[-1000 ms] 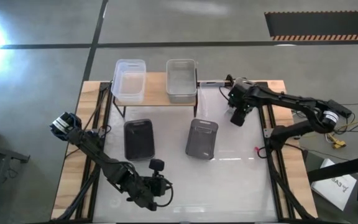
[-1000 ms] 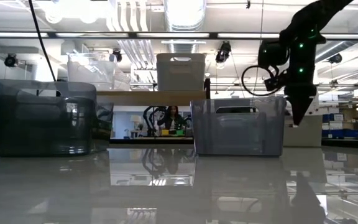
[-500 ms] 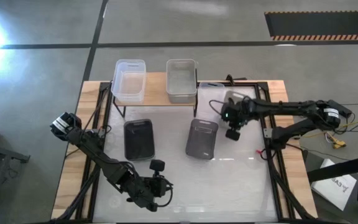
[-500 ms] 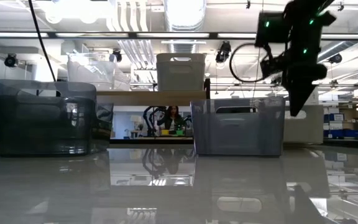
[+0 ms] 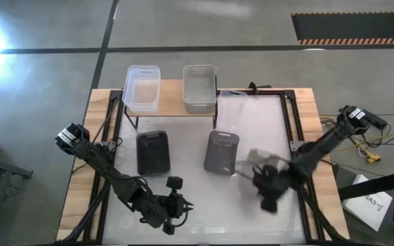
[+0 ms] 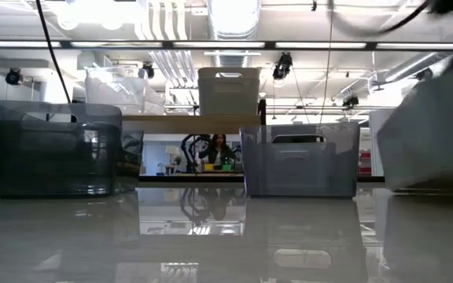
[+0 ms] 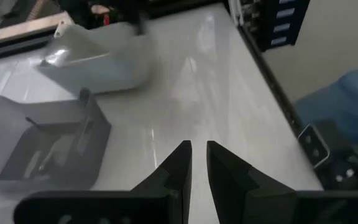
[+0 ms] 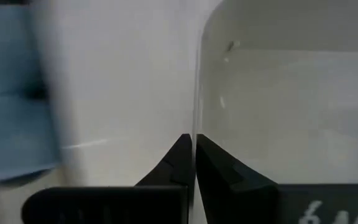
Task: Stack baskets on shelf by color
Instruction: Stack the gray bin on top of the gray bin on the shelf
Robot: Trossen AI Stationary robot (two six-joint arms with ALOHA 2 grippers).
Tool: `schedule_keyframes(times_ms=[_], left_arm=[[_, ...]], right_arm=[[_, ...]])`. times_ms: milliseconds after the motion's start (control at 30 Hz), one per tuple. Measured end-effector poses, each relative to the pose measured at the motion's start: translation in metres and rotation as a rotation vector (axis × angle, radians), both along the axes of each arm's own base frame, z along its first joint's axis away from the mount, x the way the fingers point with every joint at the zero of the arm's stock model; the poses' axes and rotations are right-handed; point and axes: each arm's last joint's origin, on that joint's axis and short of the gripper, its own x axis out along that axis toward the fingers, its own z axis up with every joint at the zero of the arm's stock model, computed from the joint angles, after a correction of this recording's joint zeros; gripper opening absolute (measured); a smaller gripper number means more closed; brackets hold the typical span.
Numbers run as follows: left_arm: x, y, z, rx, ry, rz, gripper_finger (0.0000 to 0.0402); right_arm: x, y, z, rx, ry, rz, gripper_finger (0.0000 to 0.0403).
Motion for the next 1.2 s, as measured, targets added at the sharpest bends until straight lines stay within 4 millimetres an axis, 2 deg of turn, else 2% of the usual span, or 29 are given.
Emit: schedule_keyframes(times_ms=[100,200,300,433,533,667,767,867,1033,1133,1200], left_arm=[[0.002,-0.001,0.003,-0.004,-0.03,-0.006,0.0033],[0.003,-0.002,0.006,0.016,-0.071,-0.009,0.0033],[0.006,-0.002,0.01,0.032,-0.12,0.003,0.0033],[0.008,-0.002,0.015,0.031,-0.174,0.014,0.0033],[0.008,-0.003,0.016,0.023,-0.18,0.015,0.0033],[0.001,-0.011,0.021,0.023,-0.162,0.007,0.0033],[-0.007,-0.019,0.024,0.045,-0.151,0.015,0.0033],[-0.017,-0.026,0.022,0.056,-0.123,0.037,0.0033],[-0.032,-0.033,0.017,-0.035,-0.067,0.077,0.0033],[-0.037,-0.036,0.012,-0.073,-0.046,0.093,0.0033],[-0.038,-0.036,0.009,-0.093,-0.045,0.101,0.0033]], right_arm=[[-0.005,0.044,0.003,0.155,-0.149,0.118,0.0009],[0.003,0.079,0.003,0.244,-0.314,0.248,0.0009],[0.024,0.104,0.001,0.222,-0.416,0.334,0.0009],[0.067,0.123,-0.005,0.097,-0.434,0.417,0.0009],[0.107,0.123,-0.01,-0.005,-0.404,0.423,0.0009],[0.159,0.112,-0.019,-0.113,-0.373,0.425,0.0009],[0.192,0.102,-0.026,-0.17,-0.392,0.448,0.0009],[0.217,0.092,-0.03,-0.225,-0.397,0.479,0.0017],[0.239,0.081,-0.027,-0.286,-0.417,0.487,0.0061],[0.238,0.077,-0.019,-0.353,-0.447,0.505,0.0092],[0.228,0.079,-0.007,-0.381,-0.468,0.507,0.0108]])
